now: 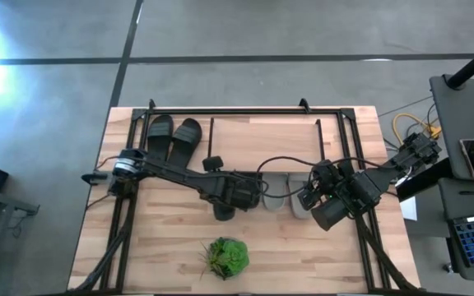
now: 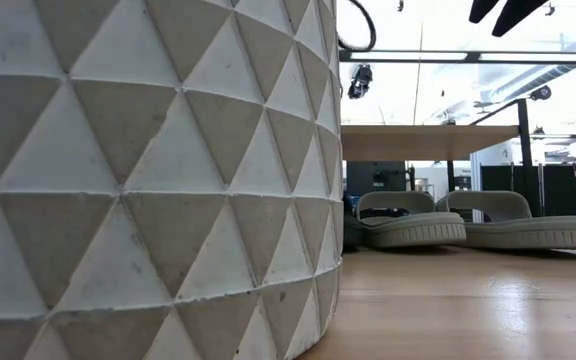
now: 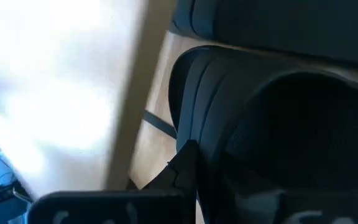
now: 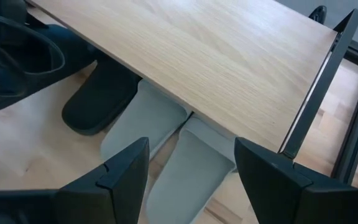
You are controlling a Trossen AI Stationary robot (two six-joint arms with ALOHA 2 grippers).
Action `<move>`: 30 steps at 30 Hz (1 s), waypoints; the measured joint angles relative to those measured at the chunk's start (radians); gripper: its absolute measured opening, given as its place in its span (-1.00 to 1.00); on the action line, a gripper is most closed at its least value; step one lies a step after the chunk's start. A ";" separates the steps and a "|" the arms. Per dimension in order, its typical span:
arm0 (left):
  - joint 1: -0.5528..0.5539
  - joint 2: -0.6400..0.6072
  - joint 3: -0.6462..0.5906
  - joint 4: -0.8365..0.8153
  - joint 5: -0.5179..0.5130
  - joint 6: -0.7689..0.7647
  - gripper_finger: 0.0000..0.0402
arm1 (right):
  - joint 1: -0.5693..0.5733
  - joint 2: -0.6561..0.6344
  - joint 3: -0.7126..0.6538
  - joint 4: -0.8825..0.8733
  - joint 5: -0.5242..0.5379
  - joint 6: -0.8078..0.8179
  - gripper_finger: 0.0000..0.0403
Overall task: Pick and place slides into the shelf
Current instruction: Put the black slide under the shelf
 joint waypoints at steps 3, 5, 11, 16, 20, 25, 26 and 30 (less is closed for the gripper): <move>0.004 0.000 -0.044 0.029 -0.006 -0.005 -1.00 | 0.000 0.000 0.000 0.000 0.000 -0.006 0.13; 0.004 0.000 -0.079 0.068 -0.011 -0.005 -1.00 | 0.000 0.000 0.000 0.000 0.000 -0.008 0.13; 0.003 0.000 -0.141 0.143 -0.111 0.006 -1.00 | 0.000 0.000 0.000 0.000 0.000 -0.008 0.13; 0.003 0.001 -0.148 0.198 -0.142 0.081 -1.00 | 0.000 0.000 0.000 0.000 0.000 -0.008 0.13; 0.004 0.001 -0.154 0.222 -0.148 0.102 -1.00 | 0.000 0.000 0.000 0.000 0.000 -0.007 0.13; 0.004 0.001 -0.157 0.224 -0.150 0.100 -0.95 | 0.000 0.000 0.000 0.000 0.000 -0.003 0.13; 0.004 0.001 -0.157 0.225 -0.150 0.100 -0.91 | 0.000 0.000 0.000 0.000 0.000 -0.003 0.13; 0.005 0.001 -0.156 0.237 -0.153 0.059 -0.68 | 0.000 0.000 0.000 0.000 0.000 -0.002 0.13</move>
